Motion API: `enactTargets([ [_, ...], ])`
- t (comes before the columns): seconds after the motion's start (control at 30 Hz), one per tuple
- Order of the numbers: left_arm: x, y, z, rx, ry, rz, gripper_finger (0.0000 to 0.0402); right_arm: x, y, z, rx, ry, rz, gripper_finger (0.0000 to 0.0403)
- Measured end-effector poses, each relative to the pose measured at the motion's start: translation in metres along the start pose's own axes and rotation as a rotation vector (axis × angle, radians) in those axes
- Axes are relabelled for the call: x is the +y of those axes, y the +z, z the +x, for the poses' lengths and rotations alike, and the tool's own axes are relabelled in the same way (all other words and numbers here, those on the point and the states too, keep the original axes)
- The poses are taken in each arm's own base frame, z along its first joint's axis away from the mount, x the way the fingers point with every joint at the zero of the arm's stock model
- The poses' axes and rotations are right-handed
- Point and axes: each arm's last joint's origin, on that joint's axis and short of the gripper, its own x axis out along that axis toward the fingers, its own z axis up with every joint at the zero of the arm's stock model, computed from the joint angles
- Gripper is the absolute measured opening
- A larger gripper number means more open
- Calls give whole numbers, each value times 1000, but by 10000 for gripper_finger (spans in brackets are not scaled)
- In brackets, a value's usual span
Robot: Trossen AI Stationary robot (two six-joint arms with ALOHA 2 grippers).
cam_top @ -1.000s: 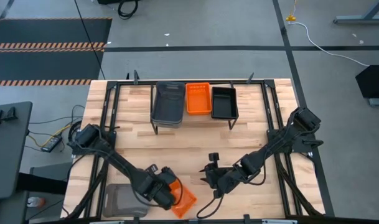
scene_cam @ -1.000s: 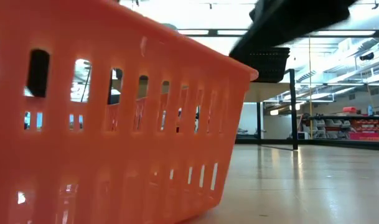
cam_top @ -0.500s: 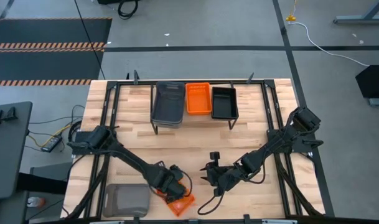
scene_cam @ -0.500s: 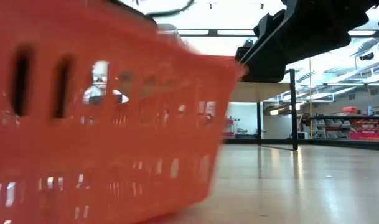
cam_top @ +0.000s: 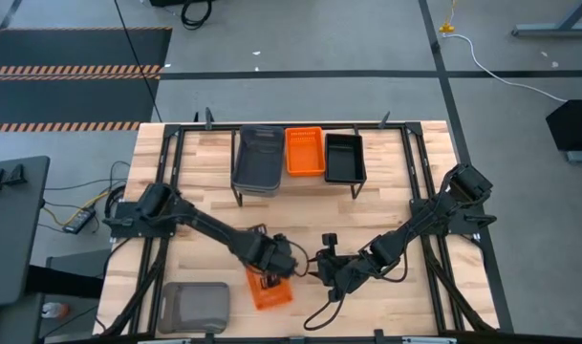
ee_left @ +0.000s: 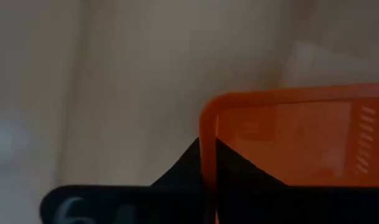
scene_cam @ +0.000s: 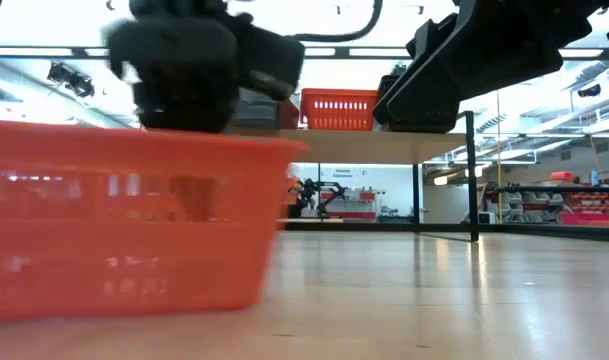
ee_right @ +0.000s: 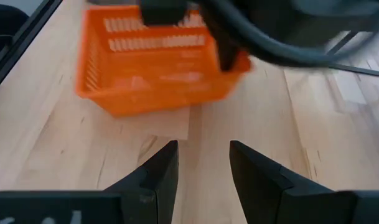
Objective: Stack baskets on shelf by color
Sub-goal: Stack the orange bin on the stacked orange bins on the shelf
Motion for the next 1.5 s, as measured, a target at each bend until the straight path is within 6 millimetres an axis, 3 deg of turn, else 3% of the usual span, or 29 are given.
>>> enactTargets([
  [0.37,42,22,1,-18,106,-11,63,0,0,0,0,1,5,150],
  [0.6,47,27,-13,-40,131,37,78,0,0,0,2,0,4,150],
  [0.87,30,37,-47,-125,105,72,140,1,-1,0,7,0,9,150],
  [0.97,14,36,-61,-133,3,42,167,1,-2,-1,13,0,19,150],
  [1.1,-15,18,-69,-112,-112,34,190,1,-3,-1,27,-2,14,150],
  [1.3,-52,-11,-68,-148,-144,8,201,1,-3,-1,23,-1,27,150],
  [1.5,-69,-24,-65,-225,-126,26,202,2,-2,-1,11,3,50,150],
])
